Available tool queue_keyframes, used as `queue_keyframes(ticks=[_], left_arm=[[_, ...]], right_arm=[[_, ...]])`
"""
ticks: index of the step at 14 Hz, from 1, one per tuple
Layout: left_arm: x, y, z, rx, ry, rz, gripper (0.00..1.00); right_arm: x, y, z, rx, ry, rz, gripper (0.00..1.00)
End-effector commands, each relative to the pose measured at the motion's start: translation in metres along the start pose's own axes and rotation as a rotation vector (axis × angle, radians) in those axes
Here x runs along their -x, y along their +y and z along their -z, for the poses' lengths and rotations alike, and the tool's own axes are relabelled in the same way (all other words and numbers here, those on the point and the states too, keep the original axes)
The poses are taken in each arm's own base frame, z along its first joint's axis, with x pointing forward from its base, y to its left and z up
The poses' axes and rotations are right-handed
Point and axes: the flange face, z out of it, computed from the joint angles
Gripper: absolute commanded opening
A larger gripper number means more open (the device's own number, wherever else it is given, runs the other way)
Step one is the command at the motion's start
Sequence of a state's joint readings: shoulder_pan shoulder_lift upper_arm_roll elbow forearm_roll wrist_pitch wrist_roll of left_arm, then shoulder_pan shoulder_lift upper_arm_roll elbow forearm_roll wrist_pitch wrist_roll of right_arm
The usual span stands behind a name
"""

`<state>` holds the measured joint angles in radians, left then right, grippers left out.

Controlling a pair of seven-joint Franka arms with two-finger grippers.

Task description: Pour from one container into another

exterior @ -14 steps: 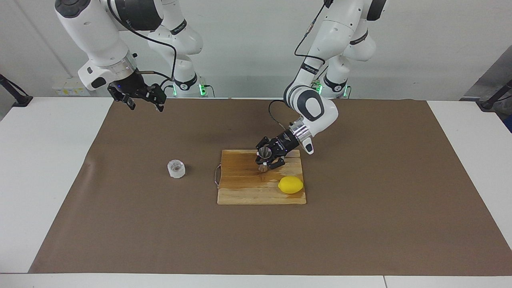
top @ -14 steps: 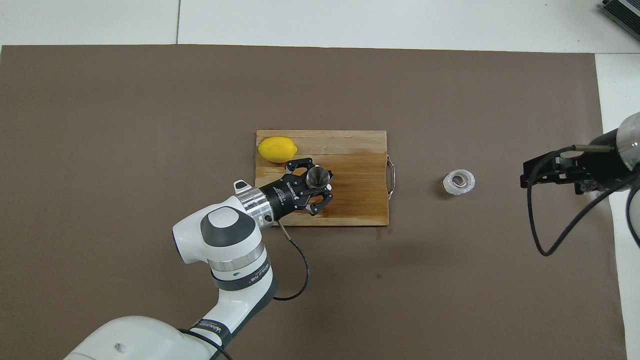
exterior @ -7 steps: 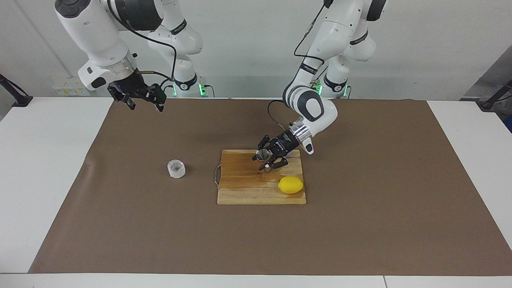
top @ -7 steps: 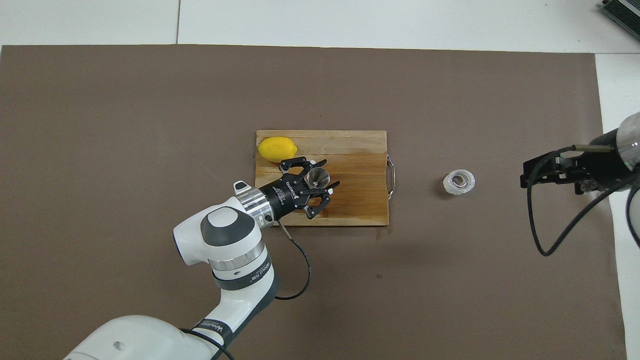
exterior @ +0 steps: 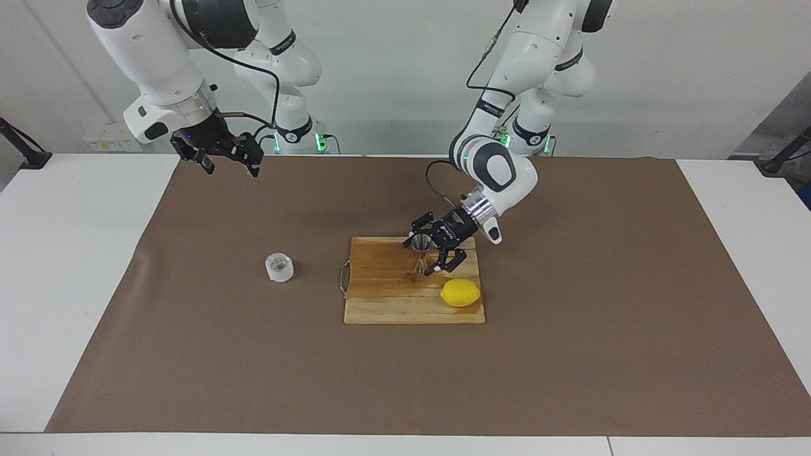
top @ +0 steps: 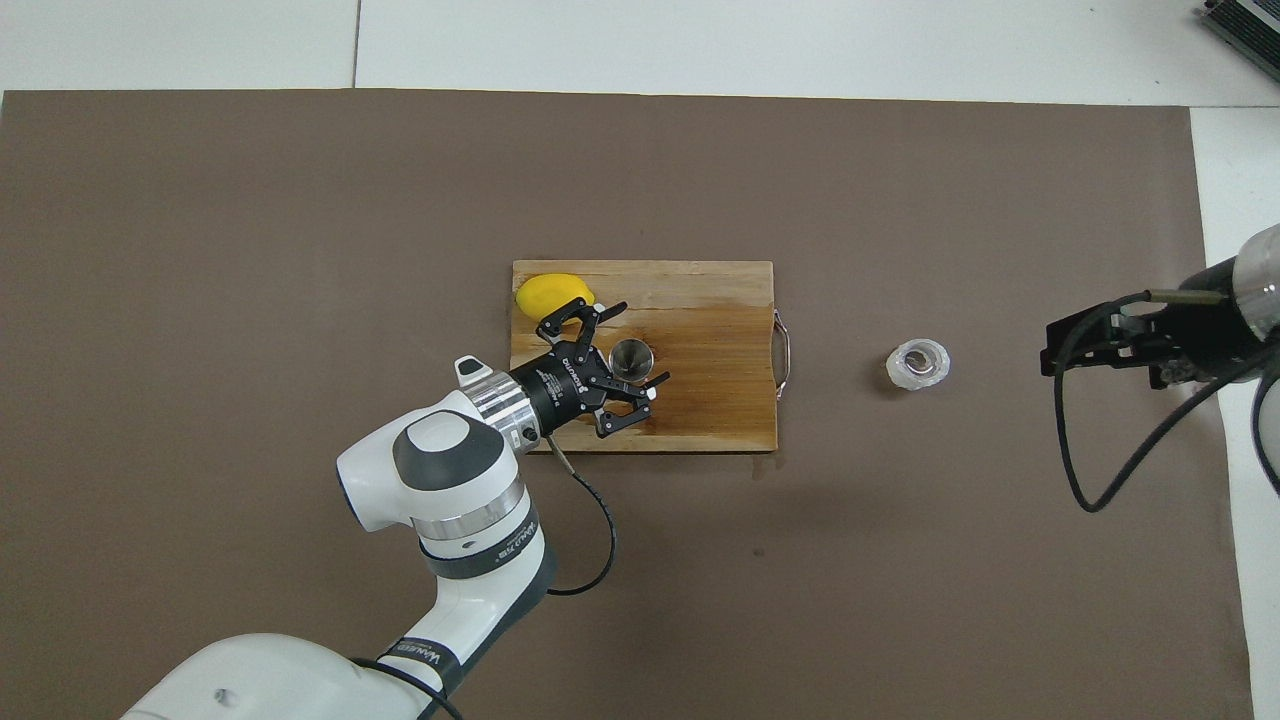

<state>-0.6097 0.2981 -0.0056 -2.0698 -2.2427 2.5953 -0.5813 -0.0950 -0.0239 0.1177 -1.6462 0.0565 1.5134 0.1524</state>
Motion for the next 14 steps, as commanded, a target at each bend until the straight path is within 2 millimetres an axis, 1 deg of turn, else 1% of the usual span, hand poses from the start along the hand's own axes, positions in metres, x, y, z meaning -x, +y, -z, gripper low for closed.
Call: queue_keyframes(ticks=[1, 4, 5, 6, 7, 11, 12, 13, 14], left_arm=[[0.017, -0.002, 0.01, 0.01, 0.016, -0.061, 1.0], [0.023, -0.014, 0.012, 0.004, 0.035, -0.078, 1.0], [0.023, -0.015, 0.013, 0.009, 0.044, -0.08, 1.0], [0.026, -0.022, 0.012, 0.003, 0.05, -0.088, 1.0], [0.029, -0.024, 0.011, 0.0, 0.048, -0.092, 1.0], [0.054, -0.019, 0.019, 0.004, 0.021, -0.144, 1.0], [0.066, -0.014, 0.019, -0.009, 0.015, -0.2, 1.0], [0.075, -0.012, 0.019, -0.021, 0.015, -0.247, 1.0], [0.079, -0.01, 0.021, -0.024, 0.018, -0.274, 1.0]], right_arm=[[0.001, 0.002, 0.001, 0.01, -0.002, -0.009, 1.0], [0.001, 0.002, 0.001, 0.01, -0.002, -0.009, 1.0], [0.001, 0.002, 0.001, 0.01, -0.002, -0.009, 1.0], [0.001, 0.002, 0.001, 0.01, -0.002, -0.009, 1.0], [0.001, 0.002, 0.001, 0.01, -0.002, -0.009, 1.0], [0.001, 0.003, 0.001, 0.009, -0.003, -0.012, 1.0], [0.0, 0.01, 0.001, 0.008, 0.0, -0.024, 1.0], [0.002, 0.011, 0.0, 0.01, -0.018, -0.026, 1.0], [0.008, 0.013, -0.003, 0.016, -0.061, -0.018, 1.0]])
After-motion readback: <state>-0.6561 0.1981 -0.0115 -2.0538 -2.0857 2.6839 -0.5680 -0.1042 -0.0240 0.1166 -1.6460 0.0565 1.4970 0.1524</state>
